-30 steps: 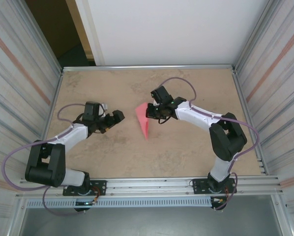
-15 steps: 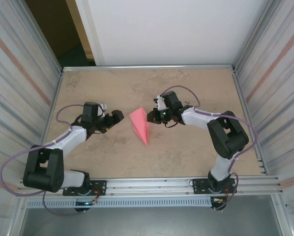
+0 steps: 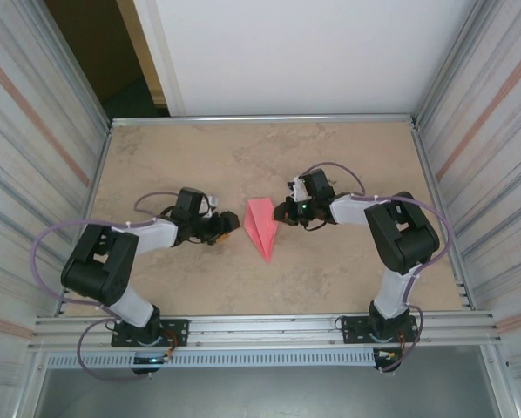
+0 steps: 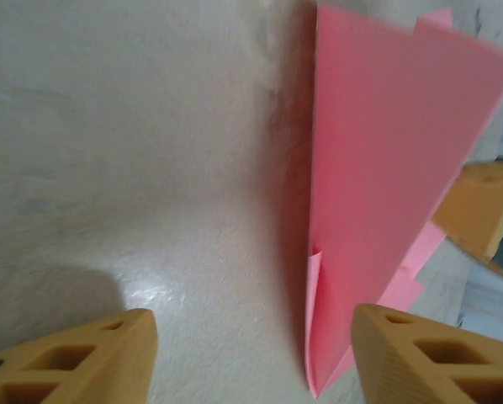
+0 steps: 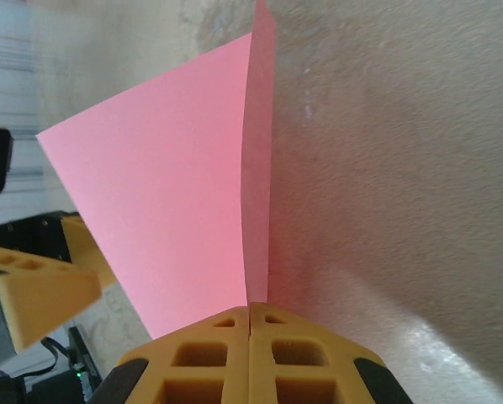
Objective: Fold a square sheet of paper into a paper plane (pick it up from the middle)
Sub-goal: Turn over the paper plane at the center of the table, then move a paper plane to the center of the table.
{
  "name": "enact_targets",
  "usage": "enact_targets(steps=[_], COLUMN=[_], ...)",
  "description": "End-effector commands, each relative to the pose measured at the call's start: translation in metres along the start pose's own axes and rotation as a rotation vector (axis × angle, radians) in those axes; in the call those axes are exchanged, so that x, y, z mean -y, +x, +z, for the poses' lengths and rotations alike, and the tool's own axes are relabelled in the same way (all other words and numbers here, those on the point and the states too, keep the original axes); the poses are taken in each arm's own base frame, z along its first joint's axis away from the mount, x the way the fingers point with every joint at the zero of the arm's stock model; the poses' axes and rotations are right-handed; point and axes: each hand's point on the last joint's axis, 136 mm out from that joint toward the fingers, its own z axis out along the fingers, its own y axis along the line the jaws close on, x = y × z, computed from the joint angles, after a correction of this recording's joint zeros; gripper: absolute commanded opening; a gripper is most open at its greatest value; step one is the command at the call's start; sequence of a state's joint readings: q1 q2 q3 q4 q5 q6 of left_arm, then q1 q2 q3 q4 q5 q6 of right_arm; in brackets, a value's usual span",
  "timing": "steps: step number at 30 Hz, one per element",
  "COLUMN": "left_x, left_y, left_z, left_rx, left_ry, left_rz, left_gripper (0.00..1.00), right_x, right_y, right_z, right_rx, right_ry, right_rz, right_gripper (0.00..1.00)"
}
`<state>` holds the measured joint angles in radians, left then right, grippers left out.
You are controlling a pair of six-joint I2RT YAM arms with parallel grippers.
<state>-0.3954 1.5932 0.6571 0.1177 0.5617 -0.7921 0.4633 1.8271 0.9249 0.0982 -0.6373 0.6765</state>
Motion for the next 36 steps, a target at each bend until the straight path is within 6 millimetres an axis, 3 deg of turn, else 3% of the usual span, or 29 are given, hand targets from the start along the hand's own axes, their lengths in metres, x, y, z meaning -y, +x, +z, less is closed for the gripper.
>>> enact_targets(steps=[1, 8, 22, 28, 36], left_x=[0.024, 0.036, 0.032, 0.035, 0.023], left_y=[-0.002, -0.002, -0.014, -0.023, -0.022], left_z=[0.011, 0.025, 0.036, 0.024, 0.024], left_rx=[-0.028, -0.073, -0.107, -0.043, -0.004], left_ry=[0.07, 0.085, 0.005, -0.014, -0.036], left_rz=[0.034, 0.051, 0.055, 0.078, 0.033], left_gripper=[0.58, 0.47, 0.04, 0.02, 0.02], right_x=[0.007, 0.012, 0.013, 0.018, 0.028], right_y=[0.003, 0.004, -0.001, -0.009, -0.009], right_z=[0.002, 0.002, -0.006, -0.02, -0.022], right_rx=[-0.009, -0.01, 0.022, 0.074, 0.086], right_ry=[0.0, 0.012, 0.017, 0.035, 0.067], right_rz=[0.023, 0.032, 0.046, 0.062, 0.084], right_gripper=[0.0, 0.0, 0.0, 0.0, 0.0])
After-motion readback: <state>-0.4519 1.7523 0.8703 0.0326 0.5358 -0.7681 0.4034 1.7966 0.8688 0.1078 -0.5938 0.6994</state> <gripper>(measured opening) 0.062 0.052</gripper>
